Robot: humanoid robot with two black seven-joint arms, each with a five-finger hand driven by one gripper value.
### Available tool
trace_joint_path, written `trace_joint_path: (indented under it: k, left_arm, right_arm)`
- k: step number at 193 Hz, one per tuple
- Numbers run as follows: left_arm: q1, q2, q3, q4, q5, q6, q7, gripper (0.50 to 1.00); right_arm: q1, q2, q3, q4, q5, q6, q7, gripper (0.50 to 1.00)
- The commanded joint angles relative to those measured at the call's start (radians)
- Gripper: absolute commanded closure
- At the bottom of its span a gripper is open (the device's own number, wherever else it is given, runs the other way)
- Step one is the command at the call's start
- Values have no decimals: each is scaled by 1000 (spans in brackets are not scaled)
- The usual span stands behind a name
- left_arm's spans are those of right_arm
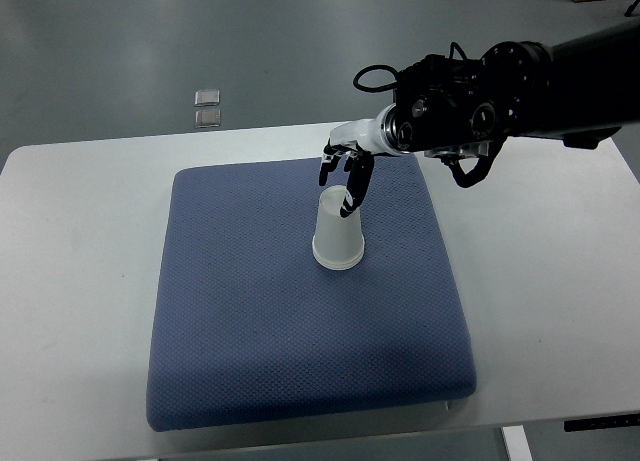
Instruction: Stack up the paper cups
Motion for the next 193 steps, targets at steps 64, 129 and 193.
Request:
trace_joint_path:
  k: [64,129,193]
  left_arm:
    - [0,0,0,1,0,0,0,500]
    - [0,0,0,2,0,0,0,500]
    - [0,0,0,4,0,0,0,500]
  right_arm:
    - [-46,-55,184,-155,15,-4,31,607]
    - [-405,-265,614,-354,36,-110,88,607]
    - [-781,-288,1202,-520,119,-107,116,603]
